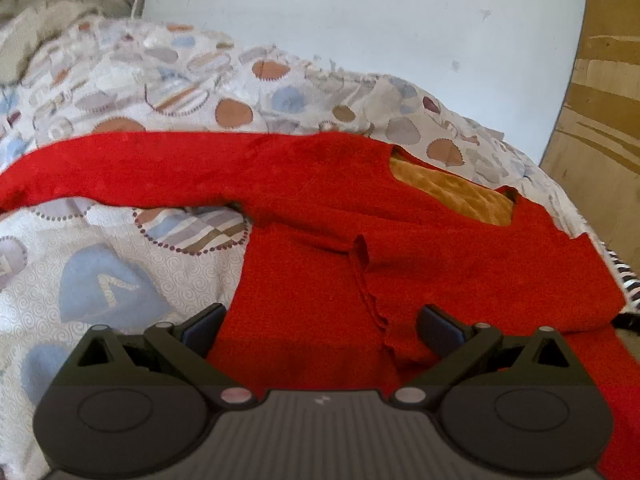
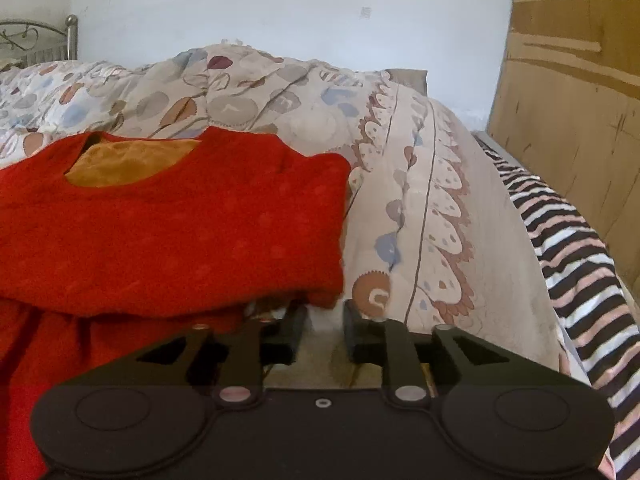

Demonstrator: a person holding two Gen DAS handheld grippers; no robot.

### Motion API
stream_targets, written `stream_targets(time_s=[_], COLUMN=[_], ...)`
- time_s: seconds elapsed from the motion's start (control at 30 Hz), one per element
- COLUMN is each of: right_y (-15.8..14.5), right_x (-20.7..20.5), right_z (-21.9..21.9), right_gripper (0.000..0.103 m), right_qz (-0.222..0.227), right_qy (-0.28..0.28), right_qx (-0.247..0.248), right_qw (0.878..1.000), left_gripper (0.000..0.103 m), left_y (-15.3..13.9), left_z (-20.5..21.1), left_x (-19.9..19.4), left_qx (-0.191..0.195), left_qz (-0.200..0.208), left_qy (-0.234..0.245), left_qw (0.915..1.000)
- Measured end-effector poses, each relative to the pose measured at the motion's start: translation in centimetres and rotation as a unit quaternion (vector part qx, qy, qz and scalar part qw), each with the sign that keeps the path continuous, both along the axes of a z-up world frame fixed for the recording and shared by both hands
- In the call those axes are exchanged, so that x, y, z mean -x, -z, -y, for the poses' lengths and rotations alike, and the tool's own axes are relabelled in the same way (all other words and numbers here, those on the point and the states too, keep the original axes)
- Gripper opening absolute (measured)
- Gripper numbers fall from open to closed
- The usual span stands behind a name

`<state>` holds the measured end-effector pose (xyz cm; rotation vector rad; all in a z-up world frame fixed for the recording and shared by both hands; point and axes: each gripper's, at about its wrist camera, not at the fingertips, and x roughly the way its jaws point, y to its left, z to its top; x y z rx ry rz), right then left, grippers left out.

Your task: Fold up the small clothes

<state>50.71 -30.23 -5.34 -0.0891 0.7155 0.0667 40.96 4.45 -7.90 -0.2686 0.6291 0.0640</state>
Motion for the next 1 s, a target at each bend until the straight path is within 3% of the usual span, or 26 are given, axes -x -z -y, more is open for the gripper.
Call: stream_targets(time_s=[0.13,0.2,0.27,0.37,0.53,0.67,0.83,0.93,1.0], right_y=[-1.9,-3.2,-4.3,-5.6,-6.0,-5.7,-4.4,-3.2,-2.3], right_x=[2.3,3.9,5.7,8.3,12.4,15.3,17.2,17.2,16.9], right_z=[0.1,-0.3,-0.9,-2.5,-5.9,-8.8,-11.7,-12.7,-13.1], right_gripper=[0.052,0.073,0.086,0.102,0.102,0.103,0.103,0.103,0.103], right_qz=[0.004,0.011,0.019,0.018,0.018,0.030,0.018,-0.003,-0.015], right_qy=[0.003,-0.002,-0.011,-0.038,-0.075,-0.099,-0.113,-0.111,-0.104], right_qx=[-0.019,-0.042,-0.062,-0.089,-0.115,-0.118,-0.123,-0.125,-0.117], right_qw=[1.000,0.999,0.998,0.995,0.990,0.988,0.986,0.986,0.988], left_gripper=[0.103,0.103,0.103,0.103,0.103,0.103,0.103,0.103,0.103], left_y=[-1.9,-3.0,-4.1,-5.8,-8.0,-7.1,-4.1,-2.3,-1.3], left_z=[-1.4,-2.5,-4.1,-7.0,-12.6,-18.6,-26.7,-30.5,-32.7], left_x=[1.0,1.9,2.7,4.7,7.6,8.6,8.4,8.7,8.9], left_qx=[0.045,0.071,0.096,0.112,0.079,0.067,0.109,0.147,0.182], left_qz=[-0.027,-0.044,-0.066,-0.052,-0.026,-0.028,-0.049,-0.046,-0.040], left_qy=[0.012,0.009,-0.005,-0.031,-0.082,-0.156,-0.196,-0.228,-0.255], left_qw=[0.9986,0.9965,0.9932,0.9919,0.9932,0.9851,0.9734,0.9614,0.9489])
